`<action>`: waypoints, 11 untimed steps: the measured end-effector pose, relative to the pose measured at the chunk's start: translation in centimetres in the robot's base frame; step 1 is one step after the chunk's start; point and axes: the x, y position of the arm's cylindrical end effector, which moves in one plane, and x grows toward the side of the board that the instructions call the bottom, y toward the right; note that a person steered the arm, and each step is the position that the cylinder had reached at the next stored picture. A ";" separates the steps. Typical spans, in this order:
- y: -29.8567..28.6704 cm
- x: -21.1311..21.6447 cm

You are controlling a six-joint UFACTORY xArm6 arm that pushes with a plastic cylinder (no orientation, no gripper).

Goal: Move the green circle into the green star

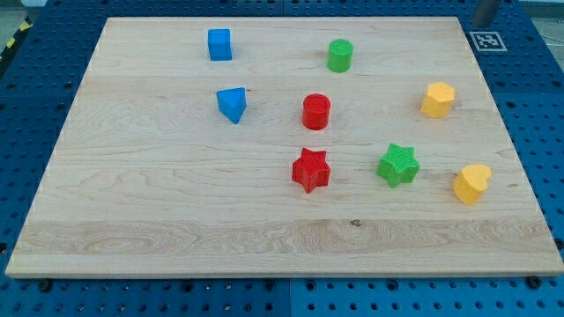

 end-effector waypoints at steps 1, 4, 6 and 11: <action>-1.3 0.8; -10.0 -0.2; -12.2 -0.2; -18.3 -0.1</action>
